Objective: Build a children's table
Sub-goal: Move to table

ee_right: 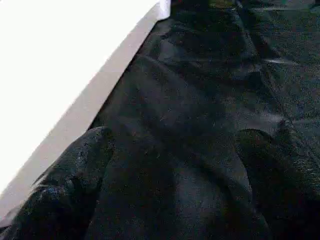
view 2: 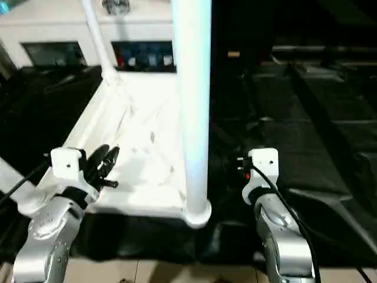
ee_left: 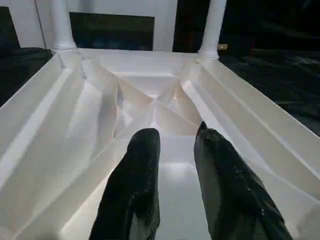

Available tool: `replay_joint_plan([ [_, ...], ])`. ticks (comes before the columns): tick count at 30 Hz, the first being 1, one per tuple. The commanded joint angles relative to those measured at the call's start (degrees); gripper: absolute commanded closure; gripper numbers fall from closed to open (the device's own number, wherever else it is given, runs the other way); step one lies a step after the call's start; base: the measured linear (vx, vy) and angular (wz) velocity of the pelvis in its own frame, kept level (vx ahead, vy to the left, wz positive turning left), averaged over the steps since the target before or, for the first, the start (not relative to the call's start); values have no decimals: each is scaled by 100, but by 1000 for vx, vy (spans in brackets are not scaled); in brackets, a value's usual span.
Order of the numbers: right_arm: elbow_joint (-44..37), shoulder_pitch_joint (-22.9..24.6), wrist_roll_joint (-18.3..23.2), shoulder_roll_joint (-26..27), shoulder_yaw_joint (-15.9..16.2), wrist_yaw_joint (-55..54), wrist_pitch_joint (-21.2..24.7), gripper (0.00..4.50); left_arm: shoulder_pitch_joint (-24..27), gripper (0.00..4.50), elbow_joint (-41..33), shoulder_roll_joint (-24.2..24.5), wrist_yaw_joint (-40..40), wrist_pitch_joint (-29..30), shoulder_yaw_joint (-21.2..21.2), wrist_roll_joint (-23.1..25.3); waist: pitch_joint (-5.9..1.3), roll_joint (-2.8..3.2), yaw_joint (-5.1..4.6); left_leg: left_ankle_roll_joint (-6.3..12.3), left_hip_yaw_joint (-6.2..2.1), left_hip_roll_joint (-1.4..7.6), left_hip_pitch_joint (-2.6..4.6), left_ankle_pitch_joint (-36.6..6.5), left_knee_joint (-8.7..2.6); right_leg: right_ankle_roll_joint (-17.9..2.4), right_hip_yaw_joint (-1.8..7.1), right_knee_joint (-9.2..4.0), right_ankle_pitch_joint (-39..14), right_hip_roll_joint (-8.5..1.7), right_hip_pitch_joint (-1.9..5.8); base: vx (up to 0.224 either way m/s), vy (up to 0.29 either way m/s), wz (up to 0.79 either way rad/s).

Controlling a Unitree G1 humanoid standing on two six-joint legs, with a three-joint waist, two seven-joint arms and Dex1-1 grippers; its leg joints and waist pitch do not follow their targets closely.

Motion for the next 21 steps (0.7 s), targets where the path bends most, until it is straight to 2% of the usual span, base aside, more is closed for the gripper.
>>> replay_joint_plan([
  [1, -183, 72, 54, -19, 36, 7, 40, 21, 52, 314, -160, 75, -91, -48, -36, -83, -167, -20, -88, 465, 58, 10, 320, -2390, -427, -734, -31, -669, -3244, -60, 186, -95, 27, 1],
  [2, -188, 82, 44, -33, 40, 2, 64, 21, 68, 314, -166, 117, -98, 8, -81, -39, -87, -23, -161, -38, -26, -16, 429, -3203, -462, -110, -100, -818, -4133, -54, 146, -94, 29, -3],
  [3, -183, 86, 37, -40, 46, 3, 70, 21, 73, 314, -158, 144, -91, 54, -111, 6, -39, 7, -176, -183, -66, -10, 502, -3536, -500, 78, -147, -886, -4262, -37, 119, -99, 30, -9],
  [4, -178, 87, 32, -45, 51, 5, 73, 21, 76, 314, -152, 161, -85, 83, -130, 39, 15, 15, -258, -267, -133, -14, 534, -4015, -596, 339, -296, -989, -4258, 31, 209, -99, 30, -9],
  [5, -176, 88, 30, -47, 52, 5, 73, 21, 78, 314, -149, 167, -83, 95, -138, 52, 77, 81, -324, -245, -193, 94, 508, -4534, -804, 288, -420, -915, -3806, 80, 411, -92, 33, -9],
  [6, -173, 97, 15, -49, 62, 1, 73, 21, 89, 314, -139, 186, -66, 100, -156, 72, 85, 143, -312, -240, -231, 229, 323, -4831, -1040, 125, -374, -516, -3205, 61, 691, -126, 26, -8],
  [7, -166, 112, 1, -52, 72, 1, 67, 21, 110, 314, -138, 193, -62, 88, -149, 56, -15, 240, -93, -301, -218, 397, 151, -5049, -1311, -207, -58, 193, -1345, -80, 940, -126, 26, -8],
  [8, -162, 122, -8, -54, 78, 1, 65, 21, 125, 314, -139, 196, -61, 74, -141, 39, 36, 115, -161, -249, -188, 357, 330, -4999, -1284, -187, 70, 125, -1317, -81, 724, -107, -26, -3],
  [9, -162, 122, -8, -54, 78, 1, 65, 21, 125, 314, -139, 196, -61, 74, -141, 39, 58, -143, -222, -413, -98, -82, 630, -4244, -675, 139, 37, -786, -4092, -182, 299, 0, -50, 1],
  [10, -156, 128, -18, -53, 88, -2, 65, 21, 141, 314, -141, 223, -64, 84, -136, 29, 46, -148, -214, -363, -9, -231, 830, -3555, -285, 294, 30, -1077, -5213, -306, 10, 0, -50, 1],
  [11, -151, 129, -30, -51, 100, -8, 74, 21, 152, 314, -142, 259, -70, 96, -131, 19, 59, -109, -345, -225, -153, -245, 488, -2610, -269, 528, -178, -1096, -5804, -437, 347, 16, -3, -19],
  [12, -150, 128, -36, -51, 105, -11, 78, 21, 152, 314, -140, 269, -72, 96, -129, 16, 52, -40, -366, -253, -194, -202, 446, -2780, -374, 546, -268, -1063, -5487, -377, 426, 30, 35, -30],
  [13, -150, 128, -36, -51, 105, -11, 78, 21, 152, 314, -140, 269, -72, 96, -129, 16, 26, -22, -401, -268, -251, -163, 367, -2939, -464, 533, -321, -985, -5018, -329, 531, 30, 35, -30],
  [14, -147, 124, -73, -78, 130, -22, 98, 21, 136, 314, -139, 290, -63, 86, -112, -6, 85, 32, -474, -254, -387, -8, 196, -3690, -744, 396, -399, -812, -4029, -218, 714, 13, 21, -19],
  [15, -130, 123, -125, -117, 150, -35, 110, 21, 115, 314, -128, 291, -48, 60, -92, -36, 11, 158, -448, -280, -427, 82, 259, -3925, -802, 161, -257, -639, -3397, -265, 755, 0, 0, 0],
  [17, -113, 121, -155, -143, 157, -37, 106, 21, 97, 314, -114, 284, -25, 69, -76, -68, 47, 132, -506, -321, -430, 49, 296, -4056, -818, 20, -249, -699, -3336, -261, 681, 0, 0, 0],
  [18, -113, 121, -155, -143, 157, -37, 106, 21, 97, 314, -114, 284, -25, 69, -76, -68, 67, 84, -548, -330, -397, -31, 333, -3950, -748, 28, -277, -818, -3672, -267, 606, 0, 0, 0],
  [19, -109, 121, -157, -148, 155, -37, 114, 21, 92, 314, -110, 282, -10, 95, -72, -75, 80, 59, -578, -282, -364, -96, 391, -3763, -662, 100, -349, -950, -4065, -281, 538, 0, 0, 0],
  [20, -122, 119, -69, -156, 122, 38, 167, 21, 82, 314, -79, 235, 96, 220, -29, -134, 160, -12, -672, -330, -19, -173, 1134, -3839, -190, 375, -538, -1512, -4494, 27, -184, -97, -29, -17],
  [21, -122, 119, -69, -156, 122, 38, 167, 21, 82, 314, -79, 235, 96, 220, -29, -134, 130, -14, -763, -192, 33, -222, 1075, -3743, -118, 520, -713, -1478, -4370, 67, -68, -63, 7, -59],
])
